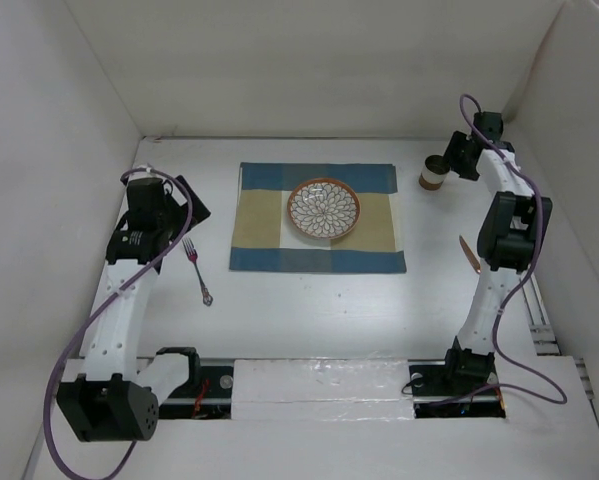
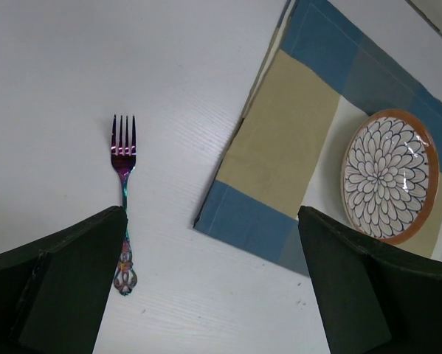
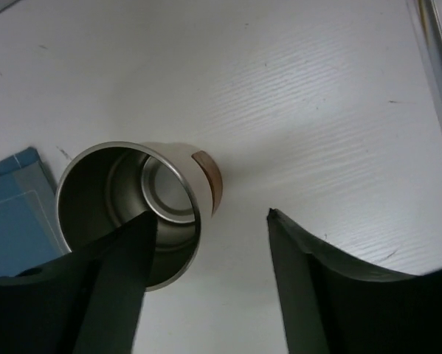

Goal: Set the dinner table for one person

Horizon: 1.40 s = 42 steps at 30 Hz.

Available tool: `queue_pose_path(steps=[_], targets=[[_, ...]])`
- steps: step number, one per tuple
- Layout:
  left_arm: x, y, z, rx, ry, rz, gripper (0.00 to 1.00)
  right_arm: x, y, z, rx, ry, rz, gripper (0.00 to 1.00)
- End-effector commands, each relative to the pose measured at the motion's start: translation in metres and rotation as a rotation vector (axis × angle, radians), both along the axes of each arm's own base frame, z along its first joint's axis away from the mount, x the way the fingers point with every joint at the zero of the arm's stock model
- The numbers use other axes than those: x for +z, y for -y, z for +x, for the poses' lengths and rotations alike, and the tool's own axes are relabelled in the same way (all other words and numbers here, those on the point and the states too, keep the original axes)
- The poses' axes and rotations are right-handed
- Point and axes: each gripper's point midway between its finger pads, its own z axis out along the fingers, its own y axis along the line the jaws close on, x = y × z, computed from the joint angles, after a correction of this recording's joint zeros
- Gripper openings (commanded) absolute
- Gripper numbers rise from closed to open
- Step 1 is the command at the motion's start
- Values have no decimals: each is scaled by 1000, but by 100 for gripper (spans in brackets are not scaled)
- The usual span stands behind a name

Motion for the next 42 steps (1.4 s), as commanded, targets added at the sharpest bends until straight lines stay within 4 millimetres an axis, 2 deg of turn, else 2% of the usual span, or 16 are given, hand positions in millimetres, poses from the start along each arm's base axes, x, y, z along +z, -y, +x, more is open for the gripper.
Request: queue_pose_path(steps=[1, 2, 4, 7, 9, 10, 12, 16, 19, 20, 21, 27, 31, 35, 41, 42], targets=[[2, -3, 7, -5, 14, 20, 100, 13, -7, 16, 46, 78, 14, 65], [-1, -3, 8, -5, 4, 20, 100, 5, -7, 16, 46, 65, 17, 60], [-1, -1, 8, -13, 4, 14, 100, -5, -8, 13, 46, 44, 21, 42], [-1, -1, 8, -13, 4, 14, 100, -5, -6, 13, 39, 42, 14, 21], [-1, -1, 8, -13, 4, 14, 100, -13, -4, 10, 29, 19, 9, 21], [-1, -1, 8, -13, 4, 14, 100, -8, -4, 13, 30, 31, 6, 21], [-1, -1, 7, -18, 3, 21, 100, -15, -5, 8, 29, -3, 13, 1], [-1, -1, 7, -18, 3, 21, 100, 14, -23, 12, 36, 40, -23, 0], [-1, -1, 7, -18, 3, 21, 100, 46, -50, 15, 63, 76, -61, 0], [-1, -1, 7, -18, 3, 21, 100, 54, -68, 17, 88, 82, -71, 0], [-1, -1, 7, -18, 3, 21, 100, 62, -75, 24, 102, 96, -93, 0], [-1, -1, 7, -18, 3, 21, 100, 65, -127, 30, 168, 66, -164, 0], [-1, -1, 7, -18, 3, 21, 100, 54, -150, 29, 205, 51, -170, 0], [-4, 0, 8, -26, -6, 15, 100, 47, -164, 29, 233, 35, -164, 0], [-4, 4, 8, -42, -6, 2, 100, 47, -170, 32, 242, 39, -164, 0], [-4, 4, 8, -42, -6, 2, 100, 39, -172, 35, 250, 28, -157, 0]])
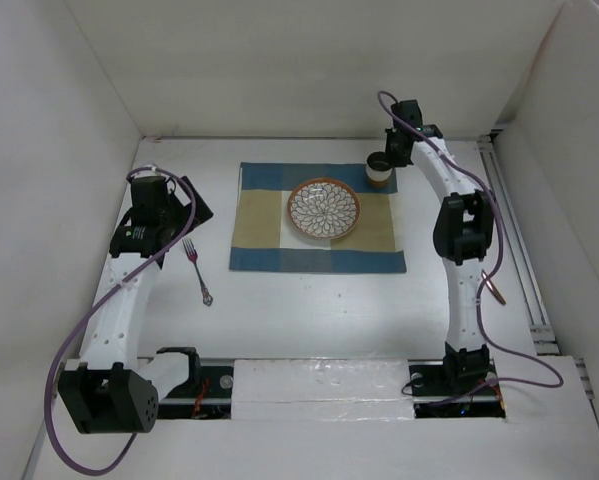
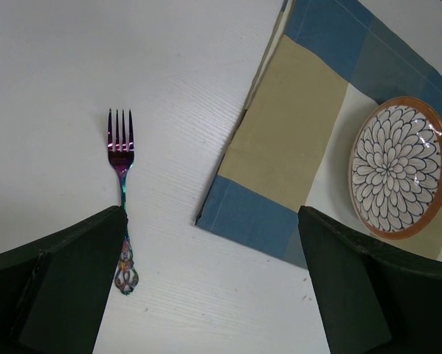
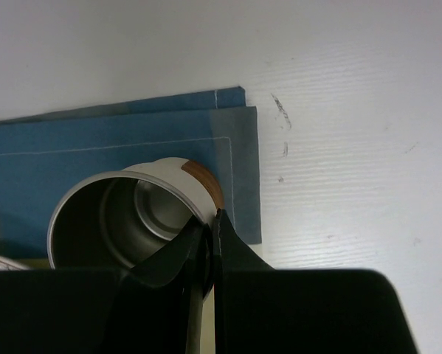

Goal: Set the dinner table for one person

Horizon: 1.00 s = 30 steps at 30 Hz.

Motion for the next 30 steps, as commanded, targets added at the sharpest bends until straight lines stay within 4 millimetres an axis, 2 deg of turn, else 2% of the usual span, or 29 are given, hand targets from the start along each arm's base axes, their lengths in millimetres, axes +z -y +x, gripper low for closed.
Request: queue_pose_path(steps=[1, 5, 9, 11, 12, 14, 16, 17, 19, 20, 22, 24, 25, 27, 28, 30], targets=[[6, 2, 3, -17, 22, -2, 100, 29, 3, 15, -6, 78, 2, 0], [6, 2, 3, -17, 22, -2, 100, 17, -1, 14, 16, 47, 47, 0], [6, 2, 3, -17, 22, -2, 100, 6, 2, 14, 6, 33, 58, 0], [6, 2, 3, -17, 22, -2, 100, 11, 2, 14, 6, 42, 59, 22], [6, 2, 3, -17, 22, -2, 100, 11, 2, 14, 6, 42, 59, 38], [6, 2, 3, -17, 22, -2, 100, 28, 5, 11, -9, 72, 60, 63], [6, 2, 3, -17, 22, -2, 100, 46, 5, 11, -8, 113, 66, 76], [6, 2, 3, -17, 22, -2, 100, 56, -1, 10, 2, 134, 70, 95], [6, 2, 3, -17, 22, -2, 100, 86, 0, 6, 3, 189, 79, 100], [9, 2, 2, -17, 32, -2, 100, 107, 2, 2, -3, 222, 77, 100], [8, 0, 2, -10, 32, 4, 100, 131, 7, -4, -18, 259, 69, 100], [8, -2, 2, -2, 32, 11, 100, 152, 18, -15, -51, 294, 33, 100], [8, -2, 2, -1, 32, 11, 100, 169, 23, -28, -55, 322, 22, 100], [10, -6, 0, 26, 34, 21, 100, 178, 32, -43, -49, 329, 3, 100], [10, -6, 0, 32, 34, 13, 100, 178, 37, -63, -25, 310, 14, 100], [14, -5, -1, 28, 46, 9, 100, 172, 31, -81, 49, 302, 39, 100]])
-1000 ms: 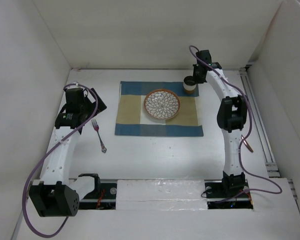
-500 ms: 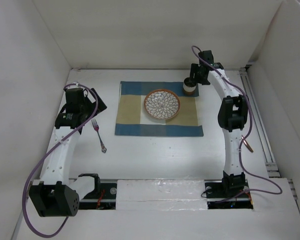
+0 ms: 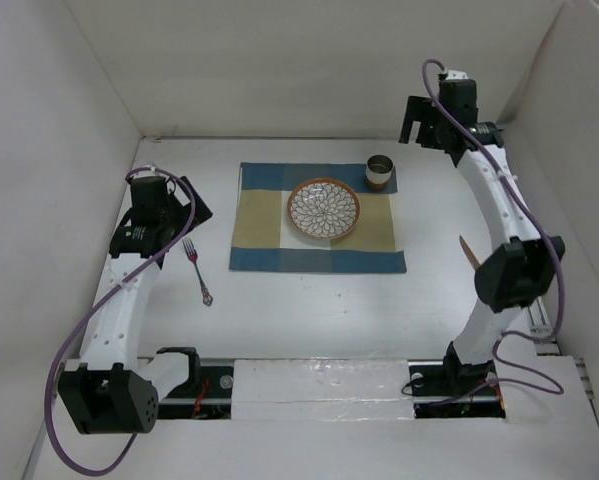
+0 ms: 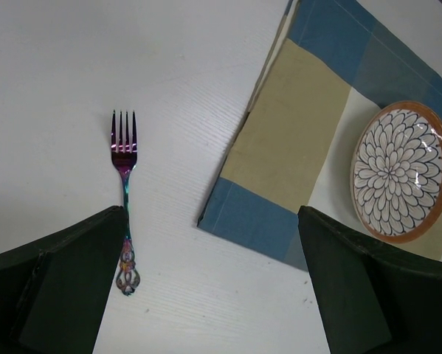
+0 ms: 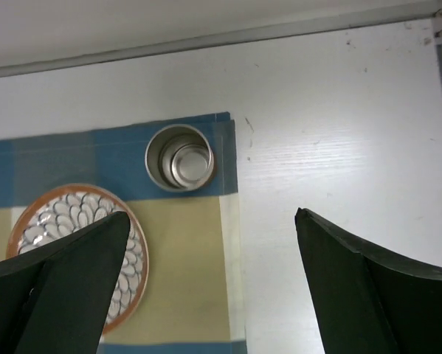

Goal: Set the dinner table for one person

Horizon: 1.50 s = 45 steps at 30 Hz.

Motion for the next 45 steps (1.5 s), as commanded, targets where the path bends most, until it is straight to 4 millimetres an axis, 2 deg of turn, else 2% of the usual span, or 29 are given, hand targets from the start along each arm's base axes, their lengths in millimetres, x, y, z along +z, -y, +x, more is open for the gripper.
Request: queue_pose_path(steps=[1, 2, 4, 5, 6, 7, 8, 10, 12, 19, 21, 23, 25, 26, 29, 30, 31, 33, 37, 39, 40, 42, 45], targets=[[17, -1, -3, 10, 58, -2, 100, 4, 11, -30, 45, 21, -7, 100], [15, 0, -2, 1, 58, -9, 100, -12, 22, -55, 20, -10, -19, 100], [17, 4, -4, -15, 67, -21, 100, -23, 31, -71, -3, -4, 19, 100], [17, 4, -4, -15, 67, -21, 100, -46, 47, -93, -21, -40, 63, 100], [21, 7, -5, -31, 78, -33, 100, -54, 50, -101, -6, -37, 127, 100], [23, 10, -3, -34, 89, -47, 100, -54, 44, -102, 58, 6, 212, 100], [20, 12, -6, -45, 84, -55, 100, -61, 68, -110, 15, 11, 234, 100], [21, 19, -7, -76, 94, -78, 100, -81, 85, -133, -44, -31, 258, 100], [24, 21, -9, -85, 105, -84, 100, -97, 112, -152, -157, -77, 229, 100], [37, 22, -15, -96, 158, -89, 100, -129, 148, -197, -363, -155, 104, 100], [40, 18, -16, -74, 169, -72, 100, -133, 154, -203, -381, -162, 62, 100], [38, 18, -17, -73, 160, -73, 100, -146, 163, -212, -418, -185, 59, 100], [41, 23, -17, -107, 170, -83, 100, -152, 161, -207, -375, -179, 107, 100], [41, 26, -17, -120, 170, -92, 100, -165, 168, -211, -392, -234, 110, 100], [41, 28, -18, -135, 170, -91, 100, -187, 171, -223, -430, -361, 148, 100], [41, 28, -18, -135, 170, -91, 100, -201, 171, -228, -445, -415, 156, 100], [45, 28, -19, -136, 184, -90, 100, -204, 170, -228, -453, -425, 165, 100], [48, 28, -21, -137, 196, -89, 100, -207, 174, -231, -469, -436, 162, 100], [51, 25, -22, -132, 207, -74, 100, -201, 178, -226, -434, -434, 128, 99], [45, 28, -20, -143, 186, -83, 100, -200, 179, -229, -393, -478, 97, 99], [45, 28, -20, -143, 186, -83, 100, -196, 186, -224, -359, -492, 86, 99], [43, 30, -19, -159, 177, -84, 100, -198, 189, -230, -361, -561, 71, 99], [47, 30, -18, -159, 186, -84, 100, -206, 180, -225, -299, -581, 93, 97]])
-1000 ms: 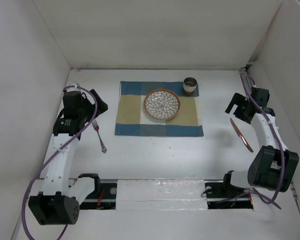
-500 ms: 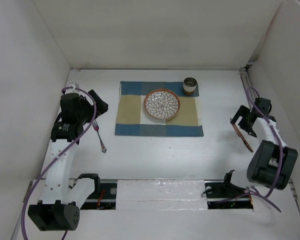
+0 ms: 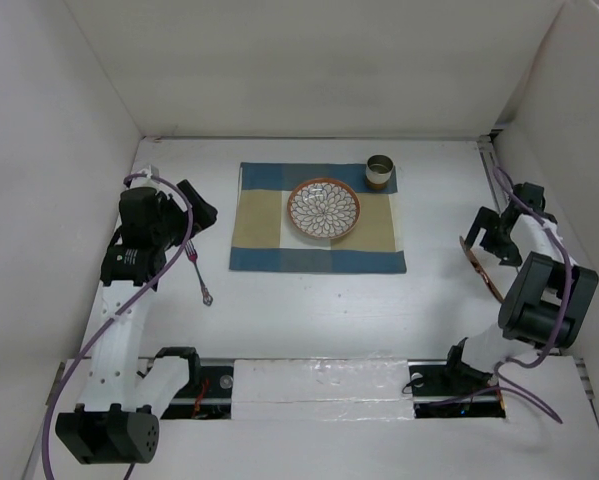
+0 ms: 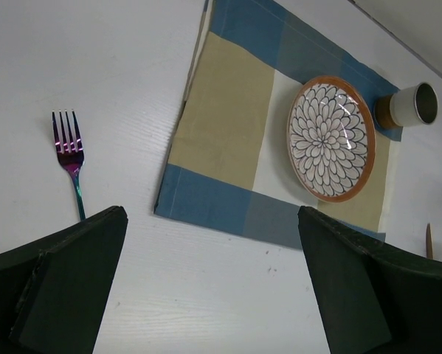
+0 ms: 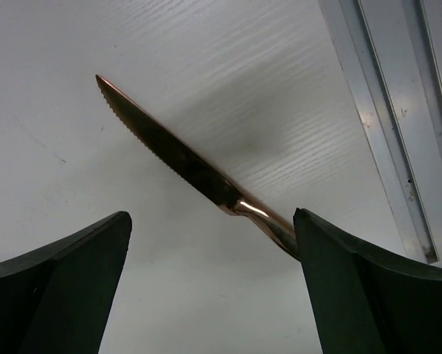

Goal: Set the dinner table for one person

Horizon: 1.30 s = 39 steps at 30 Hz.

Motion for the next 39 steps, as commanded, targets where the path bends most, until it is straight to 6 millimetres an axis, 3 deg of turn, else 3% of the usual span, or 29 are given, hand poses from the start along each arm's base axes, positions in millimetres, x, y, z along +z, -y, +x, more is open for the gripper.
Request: queue_pose_path(steps=[1, 5, 6, 9, 11, 13, 16, 23, 25, 29, 37, 39], targets=[[11, 2, 4, -23, 46, 8, 100, -3, -7, -3, 80, -56, 18, 97], [7, 2, 4, -23, 28, 7, 100, -11, -21, -3, 143, -122, 67, 96], [7, 2, 4, -23, 28, 7, 100, -11, -16, -1, 117, -153, 55, 96], [6, -2, 5, -3, 28, 19, 100, -21, -27, -1, 171, -225, 73, 94], [7, -6, 3, 13, 29, 29, 100, -31, -23, -13, 192, -328, 26, 94], [7, -7, 3, 20, 29, 33, 100, -34, -23, -11, 199, -335, 7, 94], [9, -6, 5, 13, 29, 29, 100, -32, -25, -10, 202, -320, 12, 84], [9, -6, 5, 14, 29, 29, 100, -50, -30, -18, 215, -404, 45, 67], [9, -6, 5, 14, 29, 29, 100, -51, -32, -18, 217, -401, 53, 67], [9, -6, 5, 14, 29, 29, 100, -57, -35, -13, 228, -396, 59, 53], [9, -6, 5, 14, 29, 29, 100, -72, -50, 0, 268, -379, 77, 43], [9, -6, 5, 14, 29, 29, 100, -69, -50, 13, 276, -338, 59, 43]])
